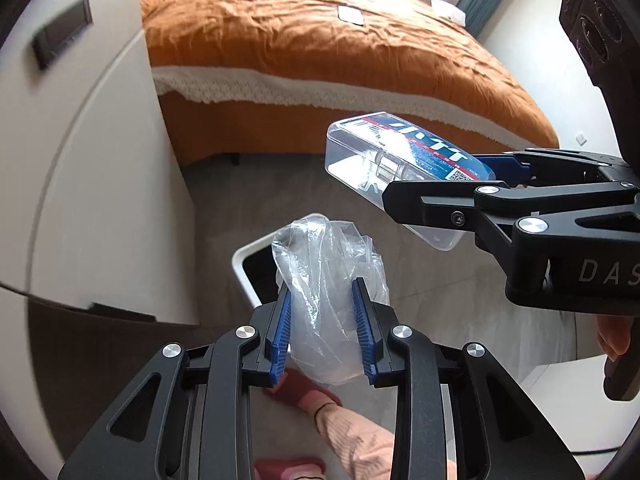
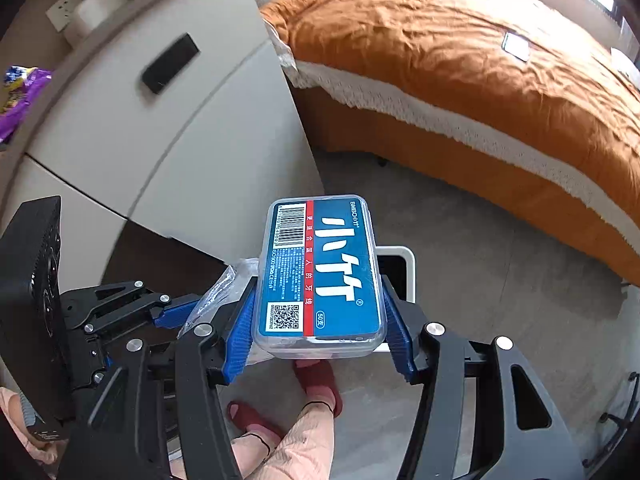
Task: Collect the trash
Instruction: 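Carry both items over the white bin and open both tools to drop them, then move both open tools back toward the desk trash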
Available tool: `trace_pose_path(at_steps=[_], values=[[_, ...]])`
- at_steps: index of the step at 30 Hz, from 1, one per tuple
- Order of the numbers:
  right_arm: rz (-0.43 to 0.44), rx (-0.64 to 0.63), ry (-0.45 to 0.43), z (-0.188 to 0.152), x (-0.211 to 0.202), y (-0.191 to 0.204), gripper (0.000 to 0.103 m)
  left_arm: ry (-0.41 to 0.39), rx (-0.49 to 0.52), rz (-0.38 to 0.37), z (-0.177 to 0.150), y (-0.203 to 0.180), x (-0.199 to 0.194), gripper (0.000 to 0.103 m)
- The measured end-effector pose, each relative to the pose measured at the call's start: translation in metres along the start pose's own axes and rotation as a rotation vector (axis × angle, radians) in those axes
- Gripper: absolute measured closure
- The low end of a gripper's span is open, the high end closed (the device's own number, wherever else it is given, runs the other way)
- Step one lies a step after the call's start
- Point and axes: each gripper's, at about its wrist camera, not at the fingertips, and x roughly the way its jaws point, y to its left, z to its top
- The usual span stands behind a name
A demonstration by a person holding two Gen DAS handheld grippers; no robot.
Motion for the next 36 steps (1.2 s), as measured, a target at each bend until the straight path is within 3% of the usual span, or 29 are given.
trace_pose_path(at_steps=[5,6,7,8,9,14,19,27,32,36], values=[[-0.016,-0.009,0.059,-0.008,0.085,-0.039,0.045,0.05,-0.023,-0.021,-0.006,0.016,0.092,0.07],[-0.005,-0.002,0.074,-0.01,0.101,-0.047,0.045,0.059,-0.031,-0.029,-0.007,0.019,0.109,0.056],[0.003,0.0,0.094,-0.011,0.113,-0.052,0.029,0.069,-0.037,-0.037,-0.007,0.021,0.125,0.041],[0.004,0.0,0.103,-0.01,0.126,-0.06,0.014,0.077,-0.04,-0.036,-0.008,0.02,0.137,0.004],[0.007,-0.001,0.1,-0.011,0.13,-0.063,0.005,0.073,-0.039,-0.022,-0.009,0.02,0.146,0.005],[-0.022,-0.013,0.126,-0.004,0.128,-0.07,0.005,0.097,-0.035,0.018,-0.009,0.016,0.147,0.005],[-0.031,-0.051,0.041,0.023,0.063,-0.048,0.005,0.018,-0.047,0.083,0.015,0.006,0.077,0.005],[0.055,-0.174,-0.197,0.081,-0.087,0.026,0.005,-0.203,-0.117,0.198,0.056,-0.015,-0.102,0.005],[0.115,-0.32,-0.321,0.109,-0.154,0.082,0.005,-0.337,-0.205,0.283,0.055,-0.012,-0.201,0.005],[0.201,-0.406,-0.384,0.12,-0.187,0.122,0.005,-0.421,-0.267,0.417,0.036,0.003,-0.262,0.005]])
